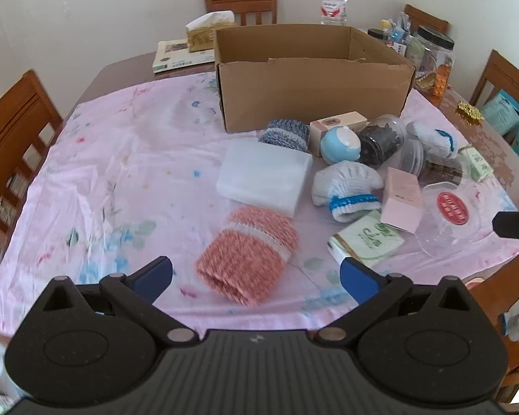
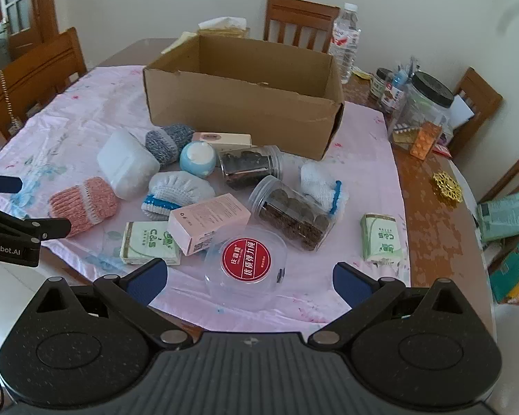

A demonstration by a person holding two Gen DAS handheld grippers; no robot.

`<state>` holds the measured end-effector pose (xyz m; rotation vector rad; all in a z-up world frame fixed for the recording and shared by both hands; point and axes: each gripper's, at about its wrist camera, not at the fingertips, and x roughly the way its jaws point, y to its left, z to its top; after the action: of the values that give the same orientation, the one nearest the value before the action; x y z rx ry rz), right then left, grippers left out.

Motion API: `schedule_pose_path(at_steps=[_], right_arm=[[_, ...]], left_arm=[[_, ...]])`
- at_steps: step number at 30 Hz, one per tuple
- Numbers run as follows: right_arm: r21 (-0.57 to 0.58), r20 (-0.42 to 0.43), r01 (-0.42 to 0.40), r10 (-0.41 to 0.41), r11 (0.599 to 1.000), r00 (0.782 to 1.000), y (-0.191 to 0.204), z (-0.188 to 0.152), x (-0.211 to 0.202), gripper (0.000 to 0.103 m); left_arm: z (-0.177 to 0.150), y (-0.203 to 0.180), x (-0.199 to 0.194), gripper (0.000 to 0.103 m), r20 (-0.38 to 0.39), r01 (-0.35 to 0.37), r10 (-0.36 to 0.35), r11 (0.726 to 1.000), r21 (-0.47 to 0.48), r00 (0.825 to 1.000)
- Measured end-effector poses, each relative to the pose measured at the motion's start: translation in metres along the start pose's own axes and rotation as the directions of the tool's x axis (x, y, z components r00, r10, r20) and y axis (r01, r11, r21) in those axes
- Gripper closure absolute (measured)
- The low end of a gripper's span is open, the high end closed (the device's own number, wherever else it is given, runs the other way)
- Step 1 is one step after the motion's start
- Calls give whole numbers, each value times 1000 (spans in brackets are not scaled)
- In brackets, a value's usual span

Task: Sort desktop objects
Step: 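Move left tool toward pink knit sleeve while right tool approaches red-labeled clear tub, then close left tool on pink knit sleeve while right tool grasps red-labeled clear tub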

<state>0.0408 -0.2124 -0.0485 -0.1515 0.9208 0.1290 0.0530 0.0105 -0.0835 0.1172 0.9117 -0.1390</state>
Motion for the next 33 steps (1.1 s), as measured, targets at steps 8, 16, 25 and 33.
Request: schedule_pose_path(at_steps=[8,16,25,33], right_arm=[[60,-34,41,-39,997,999,12,4,16,0],[102,-63,68,-61,992,996,20,0,26,0],[110,-88,54,-44,993,995,17,-3,52,0],[117,-137,43,-27,992,990,4,-7,83,0]], left_arm=[[5,12,27,1,1,72,-73,988,133,997],[8,22,46,3,-35,146,-142,962,231,989],[9,27,66,14,-86,185,-169,956,228,982],[11,26,77,14,-114,183,-161,959,216,980]])
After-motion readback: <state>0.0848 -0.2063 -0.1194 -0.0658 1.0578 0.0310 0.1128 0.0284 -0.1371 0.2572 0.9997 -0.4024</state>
